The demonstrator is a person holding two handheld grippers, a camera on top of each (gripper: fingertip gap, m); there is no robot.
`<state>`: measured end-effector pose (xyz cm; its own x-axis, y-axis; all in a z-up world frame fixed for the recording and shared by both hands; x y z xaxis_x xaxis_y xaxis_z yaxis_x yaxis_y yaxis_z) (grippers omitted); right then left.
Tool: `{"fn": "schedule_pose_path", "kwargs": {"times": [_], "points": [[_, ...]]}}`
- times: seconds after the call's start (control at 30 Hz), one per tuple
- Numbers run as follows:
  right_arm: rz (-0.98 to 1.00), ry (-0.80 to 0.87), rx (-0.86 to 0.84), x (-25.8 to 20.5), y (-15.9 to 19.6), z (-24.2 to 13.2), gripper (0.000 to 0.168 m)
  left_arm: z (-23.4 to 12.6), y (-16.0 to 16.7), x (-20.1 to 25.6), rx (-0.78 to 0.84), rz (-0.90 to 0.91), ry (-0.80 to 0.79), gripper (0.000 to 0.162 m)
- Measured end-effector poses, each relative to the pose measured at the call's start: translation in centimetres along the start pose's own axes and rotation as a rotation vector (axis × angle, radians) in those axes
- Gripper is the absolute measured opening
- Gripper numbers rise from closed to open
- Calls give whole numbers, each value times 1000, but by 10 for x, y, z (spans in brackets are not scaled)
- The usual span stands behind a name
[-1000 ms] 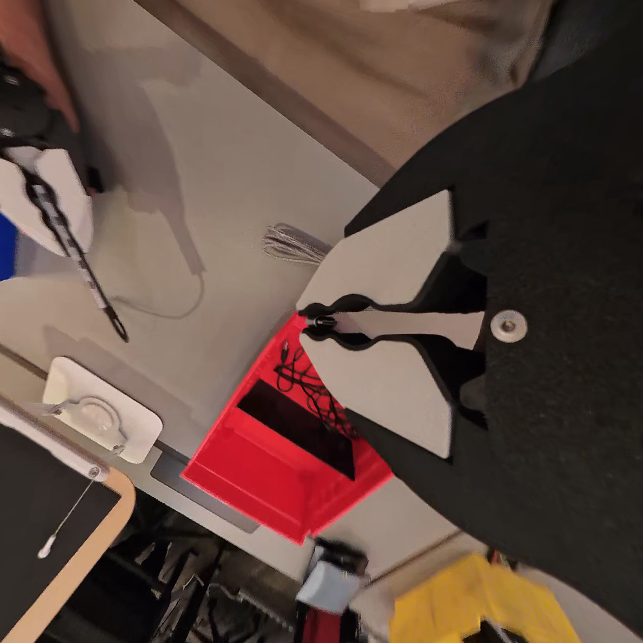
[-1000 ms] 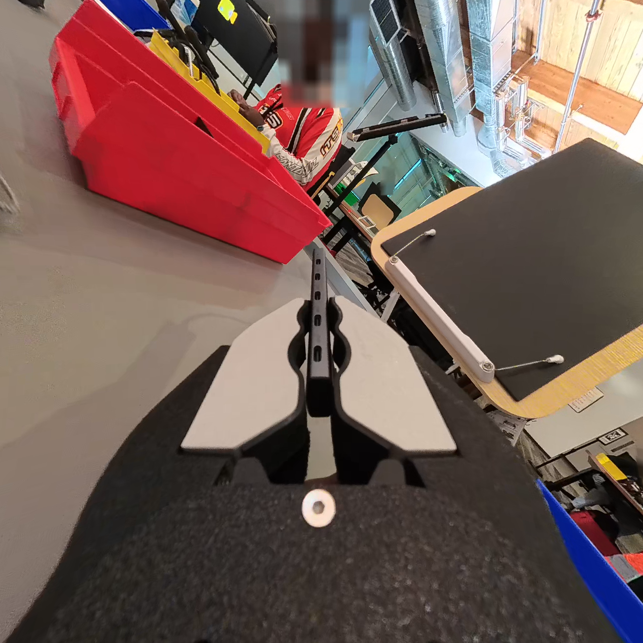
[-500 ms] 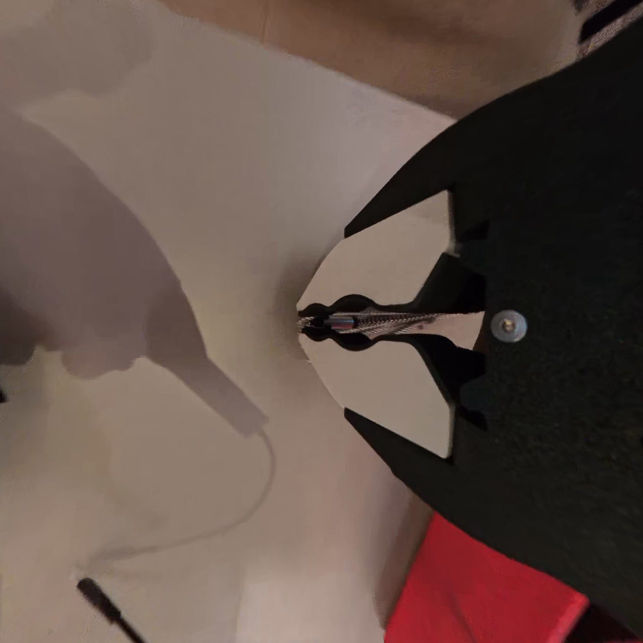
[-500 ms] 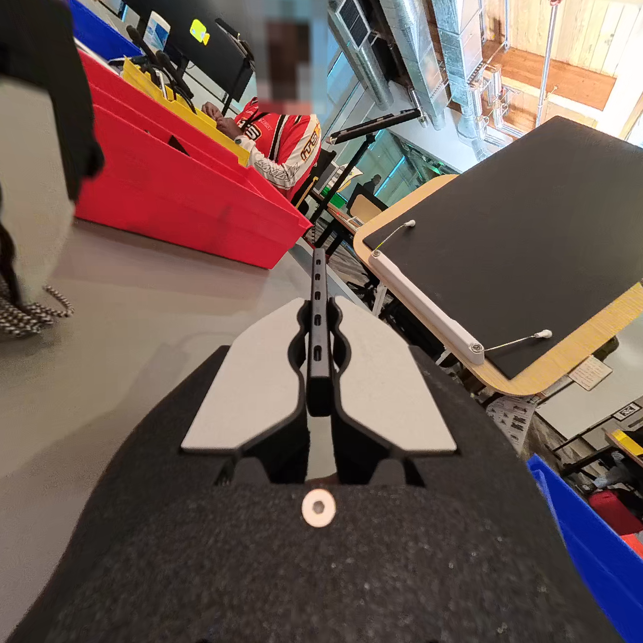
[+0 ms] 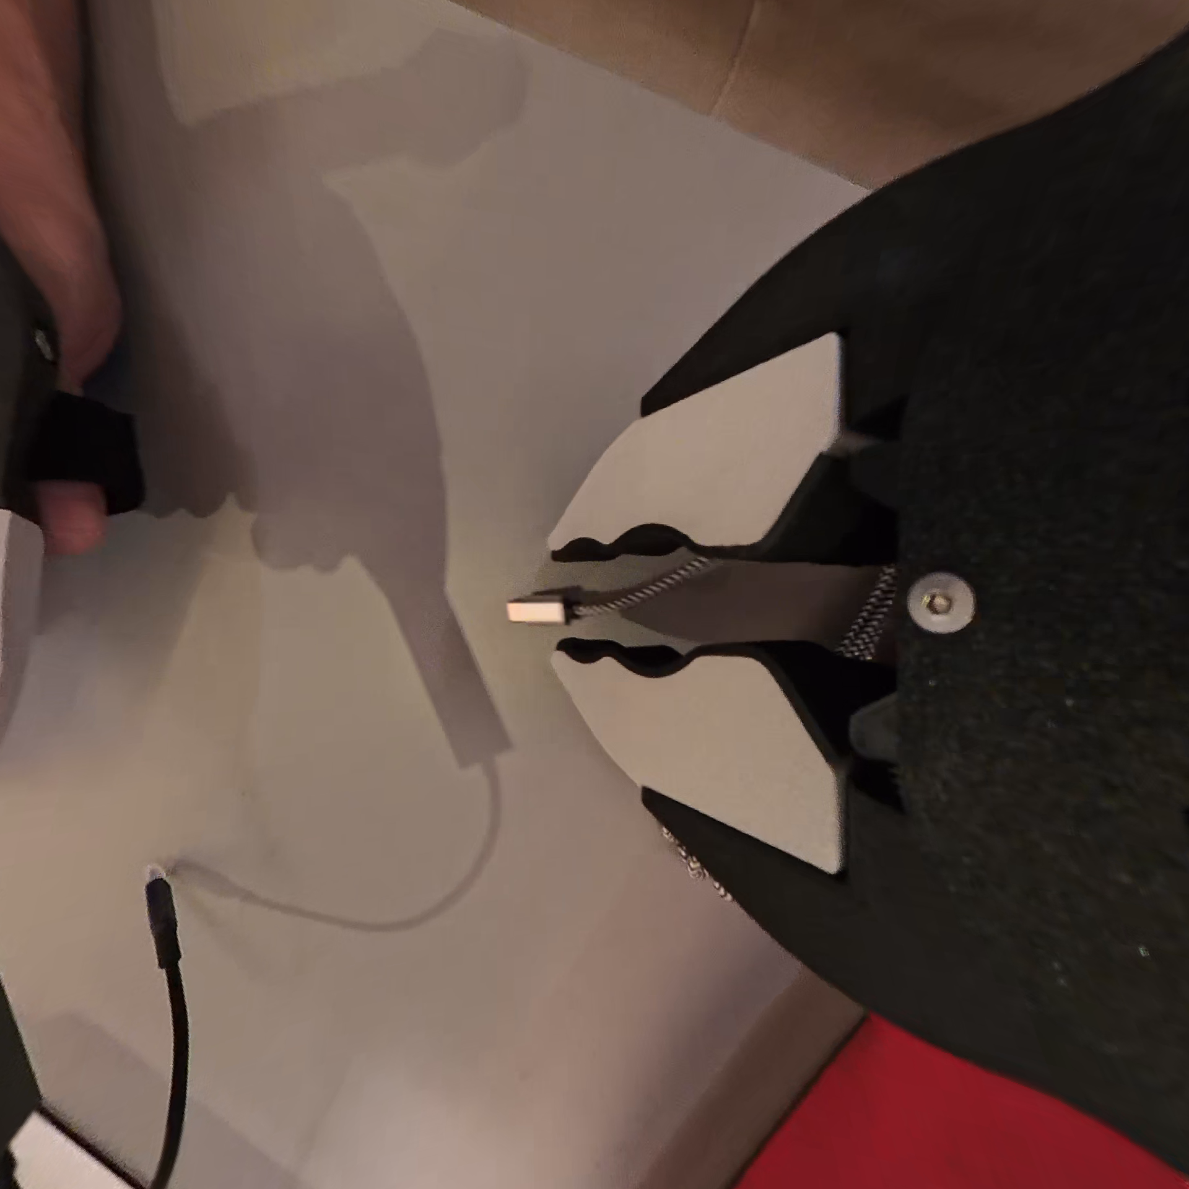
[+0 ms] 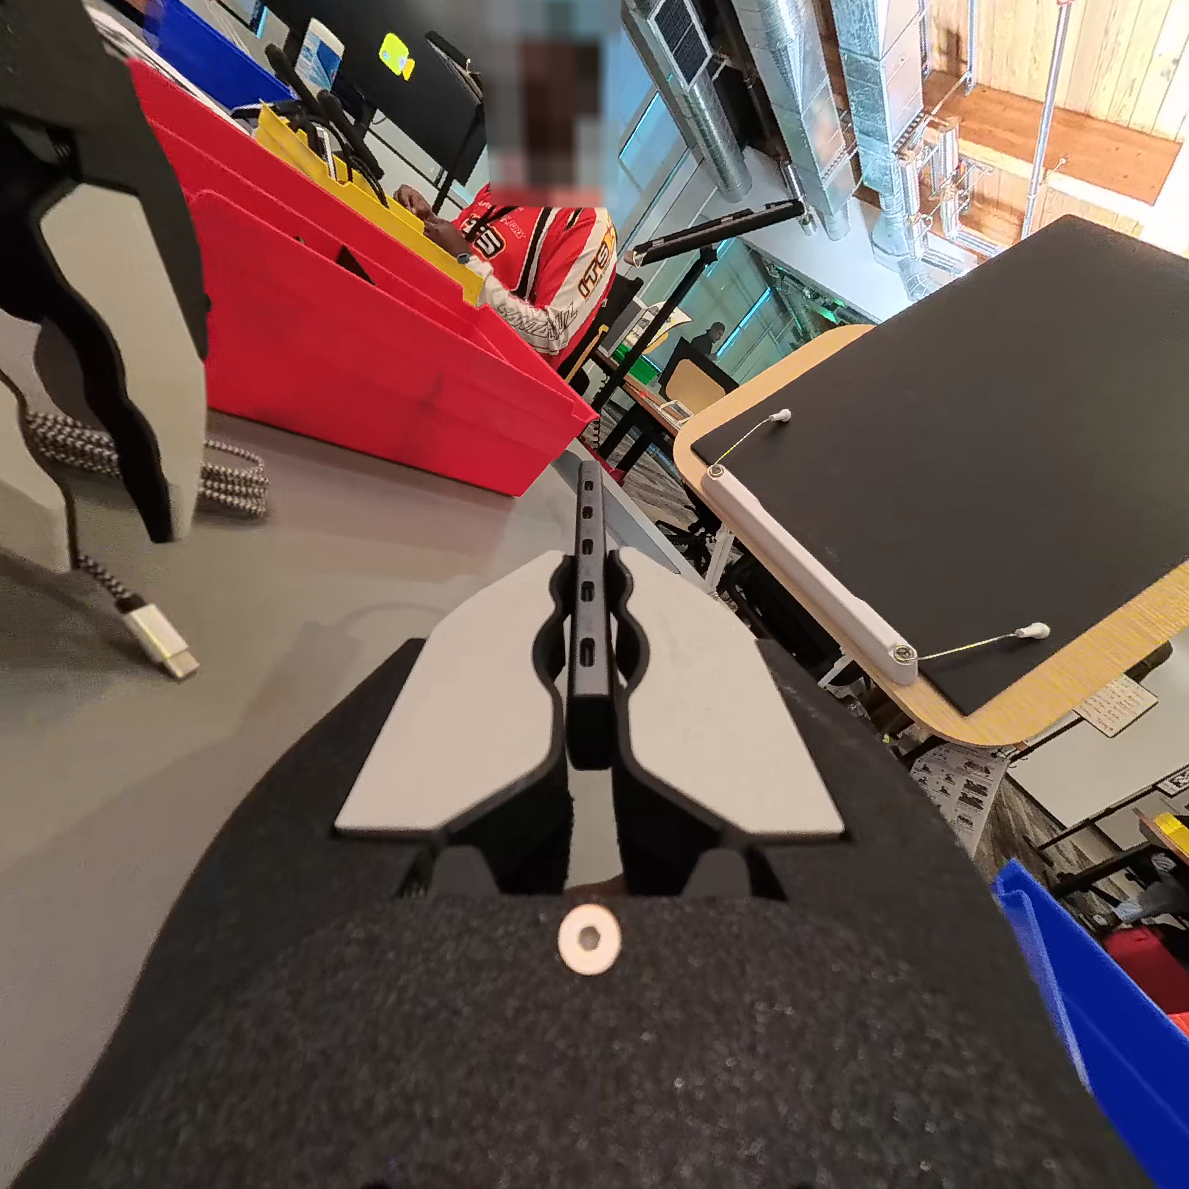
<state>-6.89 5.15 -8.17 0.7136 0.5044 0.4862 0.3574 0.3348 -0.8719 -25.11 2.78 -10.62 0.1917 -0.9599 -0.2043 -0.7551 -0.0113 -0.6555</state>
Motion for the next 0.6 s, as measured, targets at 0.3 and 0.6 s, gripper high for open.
{"fn": "schedule_pose_path", "kwargs": {"times": [0.3, 0.6], "points": [[4, -18, -9, -2, 0, 1, 10, 2, 5, 5, -4, -18, 76, 23], [5, -22, -16, -2, 1, 1, 10, 17, 8, 4, -12, -114, 140, 21]]}}
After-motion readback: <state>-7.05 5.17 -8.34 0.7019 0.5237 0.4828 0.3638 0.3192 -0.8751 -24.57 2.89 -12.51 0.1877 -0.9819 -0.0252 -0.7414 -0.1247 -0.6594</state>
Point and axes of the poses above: each gripper's, where its closed fingertips meet, z out along the fingers, y out of its underside, x = y × z across the jaws, the point moved 8 cm from there along -z, back along the fingers, and after that the axes turned 8 degrees about z, right-handed, at the moved point
